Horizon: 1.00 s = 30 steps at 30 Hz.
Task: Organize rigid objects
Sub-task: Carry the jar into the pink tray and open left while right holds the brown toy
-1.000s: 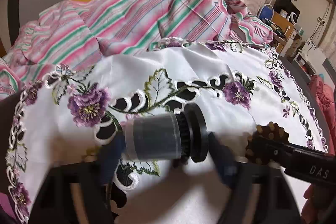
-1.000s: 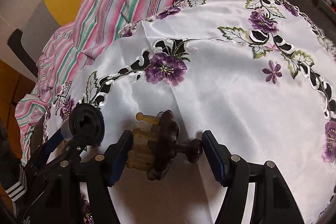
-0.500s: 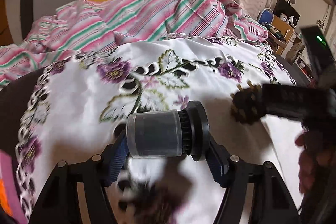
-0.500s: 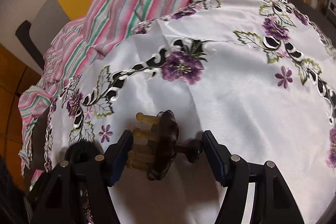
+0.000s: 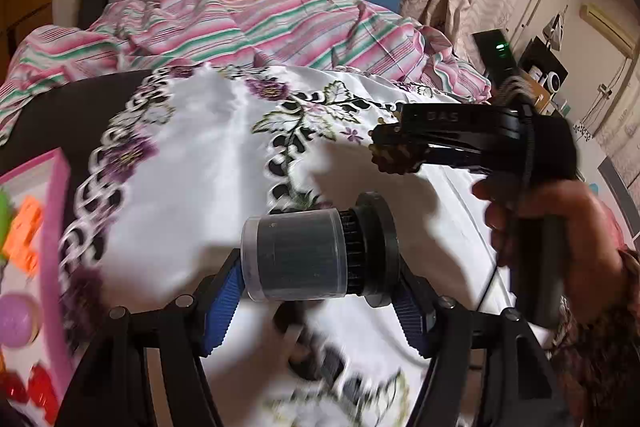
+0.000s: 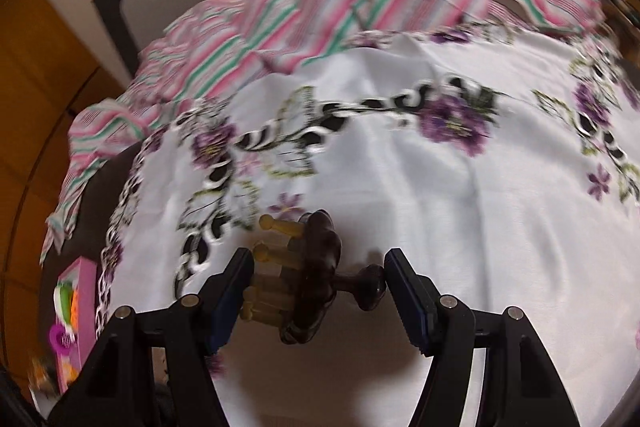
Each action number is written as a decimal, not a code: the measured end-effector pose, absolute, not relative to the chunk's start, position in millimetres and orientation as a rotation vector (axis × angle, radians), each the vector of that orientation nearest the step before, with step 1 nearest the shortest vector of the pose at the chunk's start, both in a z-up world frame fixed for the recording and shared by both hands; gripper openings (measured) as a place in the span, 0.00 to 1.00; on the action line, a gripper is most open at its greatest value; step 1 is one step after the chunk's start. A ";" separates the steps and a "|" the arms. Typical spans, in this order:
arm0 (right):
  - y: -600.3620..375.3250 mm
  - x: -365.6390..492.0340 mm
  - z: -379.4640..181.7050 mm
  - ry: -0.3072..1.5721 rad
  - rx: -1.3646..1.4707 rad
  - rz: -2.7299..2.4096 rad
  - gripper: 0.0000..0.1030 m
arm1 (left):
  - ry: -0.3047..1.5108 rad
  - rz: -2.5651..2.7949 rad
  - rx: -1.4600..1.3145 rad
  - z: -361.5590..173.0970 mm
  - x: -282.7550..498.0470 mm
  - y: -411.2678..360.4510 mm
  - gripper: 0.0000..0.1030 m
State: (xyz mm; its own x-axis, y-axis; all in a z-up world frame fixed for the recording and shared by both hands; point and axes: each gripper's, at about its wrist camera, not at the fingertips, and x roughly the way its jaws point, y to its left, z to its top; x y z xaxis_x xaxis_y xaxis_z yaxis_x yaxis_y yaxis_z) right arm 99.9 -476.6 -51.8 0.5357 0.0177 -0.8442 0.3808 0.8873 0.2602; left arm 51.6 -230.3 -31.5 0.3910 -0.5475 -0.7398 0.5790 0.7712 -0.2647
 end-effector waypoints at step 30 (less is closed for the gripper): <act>-431.5 101.3 -54.8 0.982 0.358 -0.113 0.66 | 0.941 -0.379 -0.023 -34.0 -11.9 1.9 0.68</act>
